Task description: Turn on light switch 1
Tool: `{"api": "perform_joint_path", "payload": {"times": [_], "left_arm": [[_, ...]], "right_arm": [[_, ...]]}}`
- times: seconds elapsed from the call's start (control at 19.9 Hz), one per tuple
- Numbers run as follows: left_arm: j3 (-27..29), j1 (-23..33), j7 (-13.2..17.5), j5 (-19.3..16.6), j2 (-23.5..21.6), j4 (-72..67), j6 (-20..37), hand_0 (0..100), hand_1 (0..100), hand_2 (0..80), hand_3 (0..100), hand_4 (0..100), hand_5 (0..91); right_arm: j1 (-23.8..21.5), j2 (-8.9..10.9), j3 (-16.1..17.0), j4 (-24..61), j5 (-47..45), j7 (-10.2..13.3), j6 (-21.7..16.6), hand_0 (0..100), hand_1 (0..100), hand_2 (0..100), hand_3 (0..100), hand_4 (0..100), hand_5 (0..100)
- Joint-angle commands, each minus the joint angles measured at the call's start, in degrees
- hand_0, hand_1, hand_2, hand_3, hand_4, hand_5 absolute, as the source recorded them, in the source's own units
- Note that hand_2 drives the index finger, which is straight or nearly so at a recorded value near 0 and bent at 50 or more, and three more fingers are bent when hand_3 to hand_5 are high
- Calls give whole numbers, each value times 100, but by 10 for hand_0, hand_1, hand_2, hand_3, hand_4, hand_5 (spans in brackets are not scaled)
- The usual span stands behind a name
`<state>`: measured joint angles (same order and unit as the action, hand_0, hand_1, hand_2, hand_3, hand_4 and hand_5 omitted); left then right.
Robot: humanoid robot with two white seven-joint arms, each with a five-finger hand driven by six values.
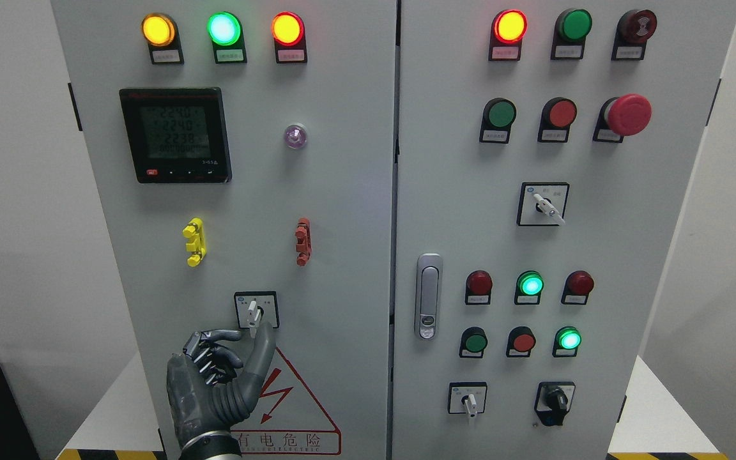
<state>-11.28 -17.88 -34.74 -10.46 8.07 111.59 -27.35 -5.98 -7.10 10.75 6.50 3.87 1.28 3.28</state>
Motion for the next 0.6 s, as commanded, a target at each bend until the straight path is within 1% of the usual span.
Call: {"api": "perform_joint_path", "payload": {"times": [0.0,0.55], "left_arm": [[12,-84,46,0,19,-6,-69,0,662,568,928,933,862],[3,-154,64,0,19,-6,-245,0,630,571,945,941,861]], "right_arm": [[0,7,-3,0,0,3,-2,0,0,0,0,0,0],[0,-2,-3,0,0,3,-2,0,0,0,0,0,0]]}}
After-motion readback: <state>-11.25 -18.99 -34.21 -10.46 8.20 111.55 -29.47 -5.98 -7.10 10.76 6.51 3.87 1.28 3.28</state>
